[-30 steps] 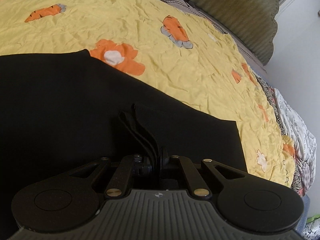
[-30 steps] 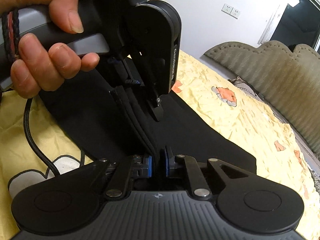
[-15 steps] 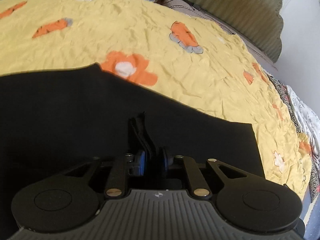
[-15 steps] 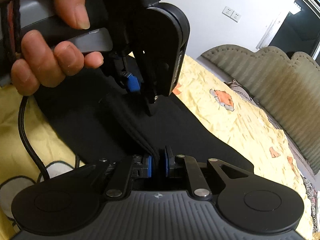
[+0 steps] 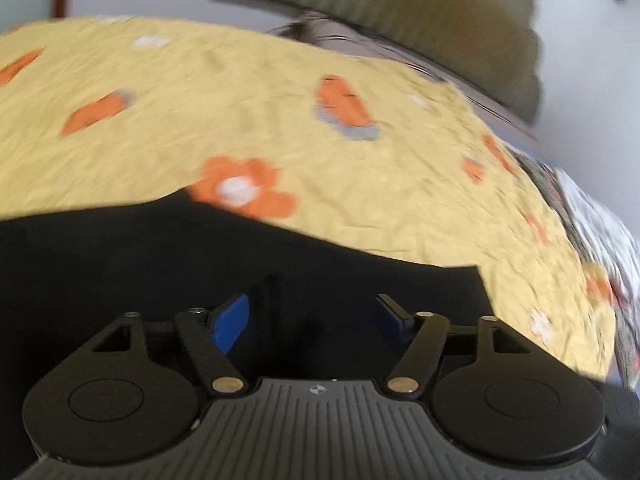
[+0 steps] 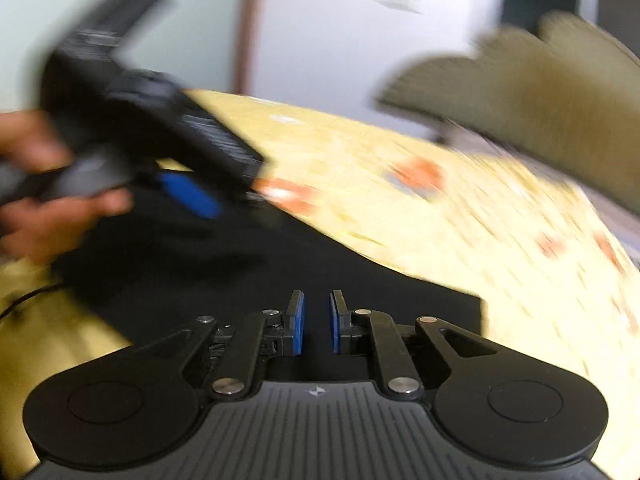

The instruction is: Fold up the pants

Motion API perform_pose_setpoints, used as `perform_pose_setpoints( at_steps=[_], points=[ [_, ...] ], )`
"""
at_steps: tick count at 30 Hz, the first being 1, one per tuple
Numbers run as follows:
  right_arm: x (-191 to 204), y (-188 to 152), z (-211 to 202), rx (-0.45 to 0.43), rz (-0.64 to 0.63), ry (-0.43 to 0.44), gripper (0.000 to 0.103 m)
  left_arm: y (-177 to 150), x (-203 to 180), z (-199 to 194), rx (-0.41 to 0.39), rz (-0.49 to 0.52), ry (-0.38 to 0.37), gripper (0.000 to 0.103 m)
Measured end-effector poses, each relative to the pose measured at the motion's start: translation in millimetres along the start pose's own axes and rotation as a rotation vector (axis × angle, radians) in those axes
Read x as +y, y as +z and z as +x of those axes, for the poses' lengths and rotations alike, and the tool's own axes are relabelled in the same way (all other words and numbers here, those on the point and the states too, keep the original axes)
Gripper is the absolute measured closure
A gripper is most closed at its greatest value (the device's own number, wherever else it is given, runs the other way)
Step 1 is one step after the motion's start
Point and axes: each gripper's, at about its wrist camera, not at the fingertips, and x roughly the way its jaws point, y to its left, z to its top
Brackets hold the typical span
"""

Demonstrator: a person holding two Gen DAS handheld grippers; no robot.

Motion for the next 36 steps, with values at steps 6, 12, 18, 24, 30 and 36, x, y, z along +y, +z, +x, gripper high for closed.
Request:
perform_pose_setpoints(
  at_steps=[6, 12, 18, 24, 30, 36],
  points=[
    [-13, -15, 18, 0.129, 0.052, -0.002, 0.09, -19, -20, 29, 0.097, 0.113, 0.052, 0.026],
    [-69, 13, 52, 0.08, 0.28, -0.11, 0.09, -1, -22, 35, 0.035, 0.091, 0.073, 0.02],
    [-88, 11, 65, 0.119, 0.414, -0.12, 0.09, -10, -27, 39, 0.066, 0.148, 0.144, 0.026],
    [-57, -28, 14, 0.165, 0.279, -0.104, 0.087, -36, -35, 31, 0.105, 0.219, 0.106, 0.019],
    [-48, -39, -8, 0.128, 0.295, -0.144, 0.082, -46, -42, 28, 0.086, 0.264, 0.151, 0.018],
    [-41, -46, -5, 0.143, 0.258, -0.172, 0.06, -51, -42, 29, 0.081, 0.256, 0.208, 0.014]
  ],
)
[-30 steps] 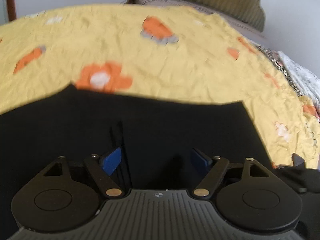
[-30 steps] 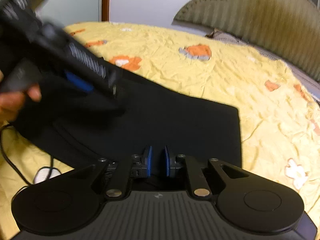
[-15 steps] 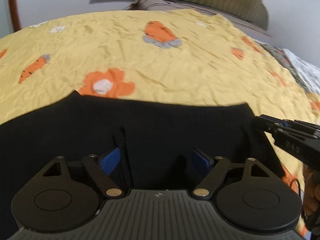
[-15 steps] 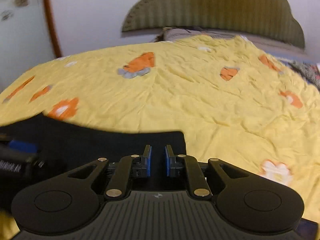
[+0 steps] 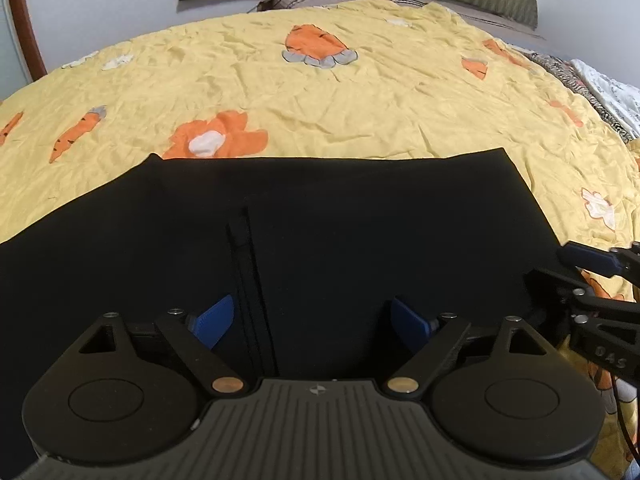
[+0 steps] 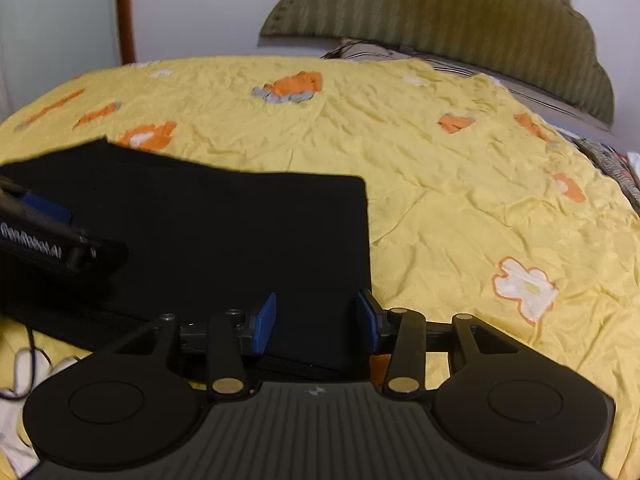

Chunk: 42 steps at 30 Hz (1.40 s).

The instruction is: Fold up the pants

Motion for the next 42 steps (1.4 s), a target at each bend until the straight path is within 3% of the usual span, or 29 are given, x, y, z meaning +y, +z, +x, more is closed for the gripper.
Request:
perform_pose_setpoints(
  at_steps=[8, 9, 11, 13, 18, 21, 23, 26, 29, 31, 33, 35, 37, 39, 42],
  points=[
    [5, -2, -9, -0.008, 0.008, -0.023, 0.048, -9, -2, -11, 0.0, -0.017, 0.029, 0.012],
    [6, 0, -14, -0.024, 0.014, -0.01, 0.045, -11, -1, -13, -0.004, -0.019, 0.033, 0.012],
    [12, 3, -24, -0.052, 0.009, -0.002, 0.027, -15, 2, -19, -0.006, -0.037, 0.037, 0.012],
    [22, 7, -35, -0.074, -0.011, -0.012, 0.026, -17, 6, -25, 0.007, -0.066, 0.033, 0.012],
    [43, 15, -66, -0.144, -0.015, 0.035, 0.016, -34, 29, -60, -0.028, -0.14, 0.019, 0.012],
    [59, 10, -83, -0.163, -0.033, 0.062, 0.007, -54, 49, -93, -0.056, -0.117, 0.047, 0.012],
    [69, 5, -91, -0.151, -0.046, 0.111, 0.007, -69, 64, -121, -0.075, -0.067, 0.108, 0.012],
    [78, -3, -98, -0.105, -0.015, 0.229, 0.007, -95, 95, -173, -0.135, -0.035, 0.31, 0.011],
    [83, -6, -99, -0.058, 0.037, 0.362, 0.007, -109, 121, -221, -0.212, -0.031, 0.484, 0.003],
    [88, -6, -95, -0.047, 0.055, 0.38, 0.007, -107, 122, -236, -0.245, -0.009, 0.53, 0.002],
    [94, -4, -87, -0.02, 0.069, 0.324, 0.007, -97, 116, -234, -0.26, 0.018, 0.475, 0.001],
    [98, -4, -78, 0.007, 0.077, 0.293, 0.007, -87, 107, -218, -0.247, -0.012, 0.347, 0.001],
    [100, -6, -76, -0.013, 0.063, 0.241, 0.007, -78, 101, -192, -0.212, -0.054, 0.188, 0.002],
    [94, -10, -76, -0.038, 0.074, 0.169, 0.007, -65, 89, -160, -0.165, -0.108, 0.08, 0.005],
    [78, -11, -76, -0.059, 0.114, 0.122, 0.007, -51, 73, -132, -0.139, -0.135, 0.022, 0.016]
  ],
)
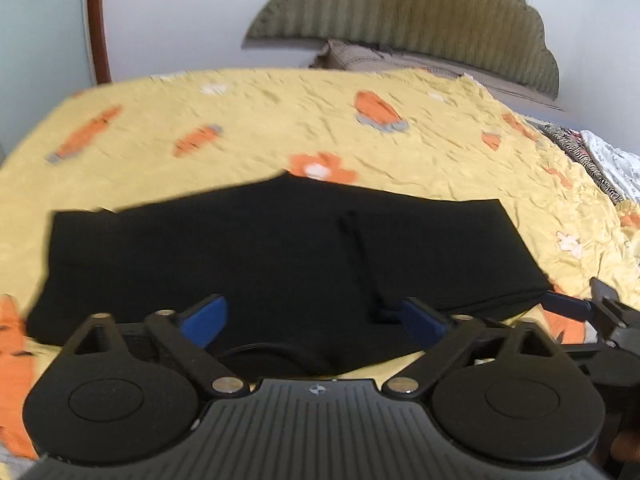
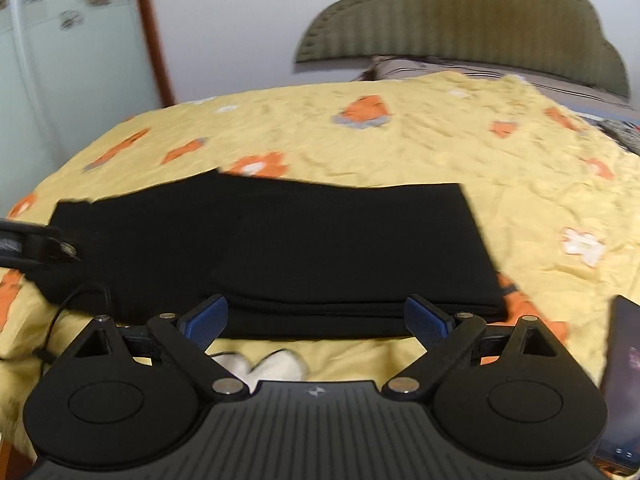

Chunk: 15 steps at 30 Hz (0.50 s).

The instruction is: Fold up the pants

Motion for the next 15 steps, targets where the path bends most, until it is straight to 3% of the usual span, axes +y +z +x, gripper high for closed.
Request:
perform_pose_setpoints(
  at_steps=[3, 6, 9, 12, 15],
  points=[
    [-9, 8, -10, -0.13, 0.022, 0.054, 0.007, 3, -16, -13, -0.049, 0.053, -0.065, 0.014],
    [0, 17, 1, -0.182, -0.038, 0.135, 0.006, 4, -25, -39, -0.12, 0.125, -0.048, 0.01],
    [22, 13, 17, -0.195, -0.079, 0.387, 0.006, 0, -33, -70, -0.185, 0.184, -0.003, 0.009],
    [60, 0, 27, -0.131, -0.14, 0.608, 0.006, 5, -40, -97, -0.221, 0.197, -0.001, 0.009],
    [107, -21, 20, -0.024, -0.288, 0.832, 0.006, 17, -37, -119, -0.279, 0.171, 0.013, 0.004]
  ],
)
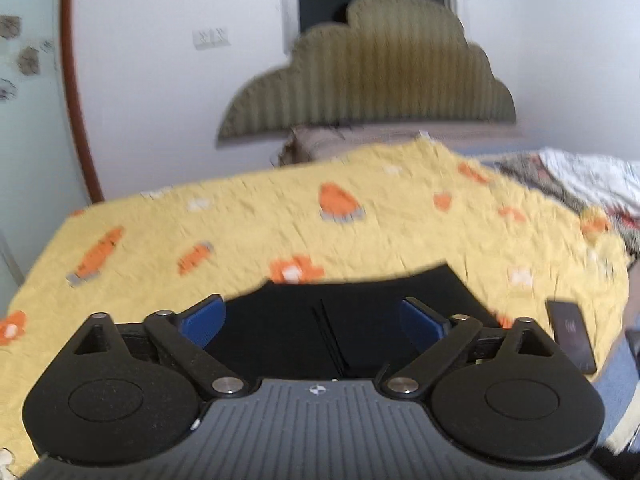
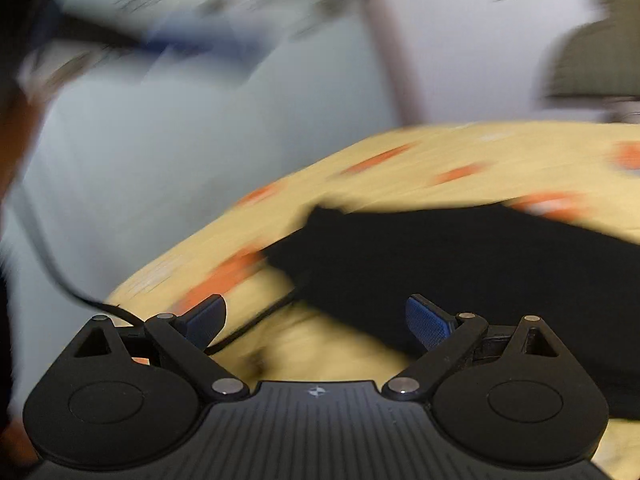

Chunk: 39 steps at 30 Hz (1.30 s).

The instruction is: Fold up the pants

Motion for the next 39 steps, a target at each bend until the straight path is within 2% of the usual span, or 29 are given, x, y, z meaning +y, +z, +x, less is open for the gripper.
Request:
perform_pose_setpoints(
  at_steps=[2, 3, 4, 6, 9, 12, 14, 16, 18, 21, 28, 36, 39],
  points=[
    [29, -6, 9, 0.103, -0.082, 0.242, 0.006, 8, 7, -12, -0.05, -0.029, 0.038, 0.001],
    [39, -7, 6, 0.107, -0.126, 0.319, 0.006, 9, 11, -15, -0.08, -0.038, 0.065, 0.0],
    [46, -7, -2, 0.071, -0.171, 0.323, 0.006, 11, 15, -13, -0.098, -0.036, 0.095, 0.0],
    [37, -2, -11, 0.034, -0.165, 0.193, 0.006, 7, 22, -4, -0.087, -0.037, 0.204, 0.0],
    [5, 5, -17, 0.035, -0.049, -0.144, 0.006, -12, 42, 29, -0.007, -0.067, 0.348, 0.0],
    [-11, 2, -25, 0.017, -0.073, -0.49, 0.006, -43, 62, 70, 0.127, -0.089, 0.443, 0.001],
    [-12, -2, -23, 0.031, -0.136, -0.635, 0.006, -65, 72, 89, 0.197, -0.105, 0.472, 0.001],
    [-15, -8, -20, 0.051, -0.152, -0.698, 0.006, -83, 79, 105, 0.24, -0.122, 0.47, 0.001],
    [-20, -8, -18, 0.055, -0.135, -0.706, 0.006, -98, 84, 113, 0.253, -0.12, 0.47, 0.002],
    [-16, -7, -15, 0.051, -0.167, -0.697, 0.006, -115, 91, 122, 0.265, -0.076, 0.533, 0.002],
    [28, -17, 30, 0.074, -0.45, -0.774, 0.006, -122, 117, 122, 0.288, -0.096, 0.646, 0.001],
    [38, -18, 46, 0.117, -0.55, -0.753, 0.006, -121, 130, 119, 0.292, -0.114, 0.65, 0.001],
    [38, -14, 45, 0.086, -0.531, -0.724, 0.006, -121, 129, 118, 0.291, -0.109, 0.648, 0.001]
  ],
)
